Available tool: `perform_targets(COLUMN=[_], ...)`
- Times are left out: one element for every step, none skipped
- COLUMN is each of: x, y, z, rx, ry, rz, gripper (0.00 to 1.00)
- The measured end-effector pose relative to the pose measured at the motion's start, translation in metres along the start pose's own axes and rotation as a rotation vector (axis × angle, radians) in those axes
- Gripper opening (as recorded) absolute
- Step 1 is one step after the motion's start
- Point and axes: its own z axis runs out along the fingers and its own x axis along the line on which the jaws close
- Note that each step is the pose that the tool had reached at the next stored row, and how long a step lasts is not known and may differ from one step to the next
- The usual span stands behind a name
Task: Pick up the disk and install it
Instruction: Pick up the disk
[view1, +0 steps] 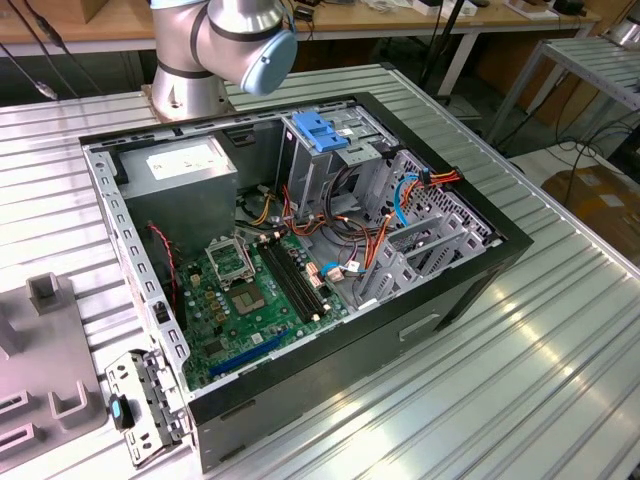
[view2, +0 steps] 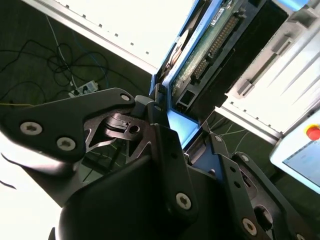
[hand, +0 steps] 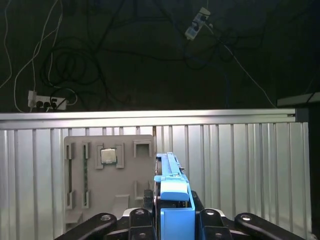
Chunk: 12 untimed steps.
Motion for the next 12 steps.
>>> perform_targets(x=[0.0, 0.0, -0.0001, 0.0, -0.0001, 0.0, 0.0001, 0.0, -0.0001, -0.0001, -0.0001, -0.0002], y=[0.0, -0.0001, -0.0001, -0.0002, -0.0003, -0.0002, -0.0002, -0.0002, -0.0002, -0.0003, -0.0006, -0.0014], z=[-0.0001, -0.0004, -0.0005, -0.0005, -0.0006, -0.0006, -0.0006, -0.0007, -0.0007, -0.0007, -0.0007, -0.0008], rx=[0.0004, 0.0009, 0.0013, 0.0016, 0.0021, 0.0021, 0.0021, 0.0021, 0.002, 0.002, 0.0021, 0.002], ry=[0.0112, 0.0318, 0.0462, 0.0576, 0.0692, 0.0708, 0.0711, 0.0713, 0.0715, 0.0718, 0.0717, 0.0718], rz=[0.0, 0.001, 0.001, 0.002, 0.002, 0.002, 0.002, 0.002, 0.002, 0.002, 0.002, 0.002], gripper=[0.37, 0.37, 0.37, 0.37, 0.37, 0.37, 0.37, 0.37, 0.37, 0.37, 0.37, 0.37])
